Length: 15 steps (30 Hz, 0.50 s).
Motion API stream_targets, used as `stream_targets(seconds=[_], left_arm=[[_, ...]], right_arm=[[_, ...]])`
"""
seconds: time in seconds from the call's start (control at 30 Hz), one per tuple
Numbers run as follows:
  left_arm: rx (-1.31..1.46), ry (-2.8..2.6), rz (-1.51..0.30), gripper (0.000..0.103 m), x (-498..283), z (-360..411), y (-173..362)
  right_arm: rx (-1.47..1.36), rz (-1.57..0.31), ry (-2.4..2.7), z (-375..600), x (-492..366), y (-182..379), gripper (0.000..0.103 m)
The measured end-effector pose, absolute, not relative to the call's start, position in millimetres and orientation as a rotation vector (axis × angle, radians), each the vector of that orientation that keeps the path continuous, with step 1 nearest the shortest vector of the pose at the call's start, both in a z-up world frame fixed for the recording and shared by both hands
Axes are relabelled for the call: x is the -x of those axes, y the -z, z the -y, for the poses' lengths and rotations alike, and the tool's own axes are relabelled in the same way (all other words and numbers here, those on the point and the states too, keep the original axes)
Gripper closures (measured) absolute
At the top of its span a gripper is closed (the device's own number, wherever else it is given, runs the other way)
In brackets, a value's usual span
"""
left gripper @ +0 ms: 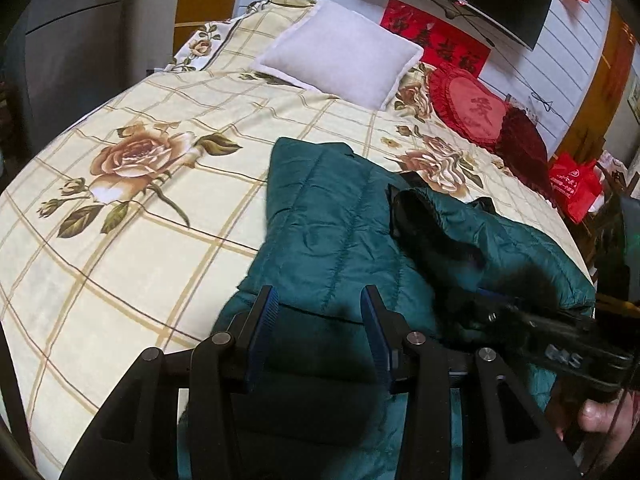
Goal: Fold large clothes
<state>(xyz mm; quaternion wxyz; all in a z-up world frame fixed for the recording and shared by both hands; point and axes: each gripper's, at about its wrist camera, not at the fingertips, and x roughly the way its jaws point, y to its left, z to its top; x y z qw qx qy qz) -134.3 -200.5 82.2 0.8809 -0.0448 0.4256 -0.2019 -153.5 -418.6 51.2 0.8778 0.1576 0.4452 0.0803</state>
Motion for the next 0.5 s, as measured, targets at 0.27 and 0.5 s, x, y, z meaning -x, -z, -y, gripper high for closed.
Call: stream_targets(seconds=[0.27,0.5], left_arm=[[0.207,0.534,-0.909,0.039,134.9,221.0,-88.3],[0.193,0.562,-1.000,0.033,123.0,273.5,-75.7]], right_arm=[[-0.284,-0.805,-0.131,450.7,209.0,-121.3,0.037],[-0.317,-0.739,0.013,519.9,269.0,-150.5,0.033]])
